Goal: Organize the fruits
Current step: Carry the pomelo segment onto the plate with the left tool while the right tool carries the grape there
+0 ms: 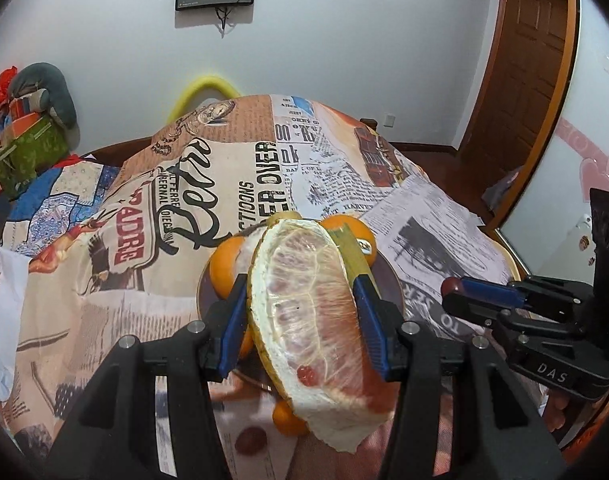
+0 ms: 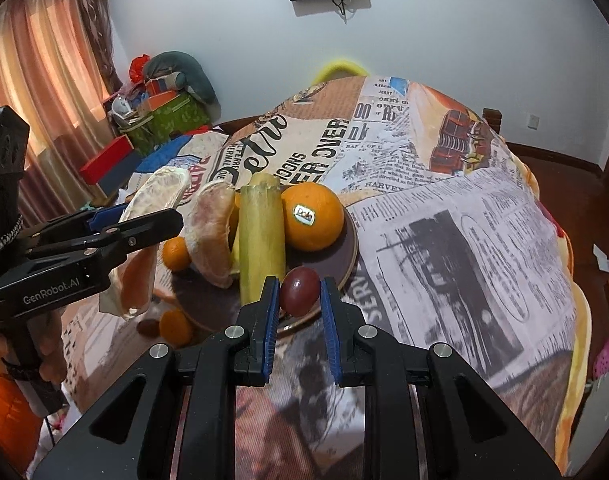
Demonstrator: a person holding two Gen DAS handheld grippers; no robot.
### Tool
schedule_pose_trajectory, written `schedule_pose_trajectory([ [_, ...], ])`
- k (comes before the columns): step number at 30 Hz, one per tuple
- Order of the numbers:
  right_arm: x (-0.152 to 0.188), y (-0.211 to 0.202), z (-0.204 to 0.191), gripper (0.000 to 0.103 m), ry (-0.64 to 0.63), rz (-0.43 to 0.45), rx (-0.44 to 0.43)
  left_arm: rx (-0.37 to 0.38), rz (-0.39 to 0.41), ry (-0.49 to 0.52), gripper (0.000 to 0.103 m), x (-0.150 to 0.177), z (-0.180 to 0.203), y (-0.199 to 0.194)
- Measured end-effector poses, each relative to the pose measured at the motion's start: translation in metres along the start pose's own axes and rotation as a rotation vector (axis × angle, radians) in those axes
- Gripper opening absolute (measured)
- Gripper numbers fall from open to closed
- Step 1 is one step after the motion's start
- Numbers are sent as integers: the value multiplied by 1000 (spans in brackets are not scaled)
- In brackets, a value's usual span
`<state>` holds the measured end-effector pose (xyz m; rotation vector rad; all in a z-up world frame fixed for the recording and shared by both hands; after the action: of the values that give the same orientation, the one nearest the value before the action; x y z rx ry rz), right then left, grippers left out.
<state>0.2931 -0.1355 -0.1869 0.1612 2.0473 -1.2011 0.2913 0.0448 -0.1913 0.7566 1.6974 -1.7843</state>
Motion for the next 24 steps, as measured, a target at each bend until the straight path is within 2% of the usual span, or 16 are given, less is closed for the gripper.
schedule_pose_trajectory([
  [11, -12, 33, 3, 19, -15, -29, -2, 5, -21, -10, 51, -11, -7, 39],
  [20, -11, 56, 10, 19, 3, -71, 0, -28, -5, 70, 51, -11, 8, 46],
  [22, -10, 58, 12, 19, 7, -79, 0, -15, -11, 68, 51, -11, 8, 46],
  [24, -10, 58, 12, 24, 10, -86, -3, -19, -11, 60, 51, -12, 7, 46],
])
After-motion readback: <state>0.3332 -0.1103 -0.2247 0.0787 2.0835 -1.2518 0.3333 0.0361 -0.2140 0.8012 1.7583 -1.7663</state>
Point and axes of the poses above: each gripper's, at about its wrist camera, not at the fingertips, and y roughly the way its jaws point, z to its right, x to its underside, the point moved 3 cm from there along y, roughly the way its jaws point, and after that the axes turned 5 degrees about y, right-handed, at the moved point
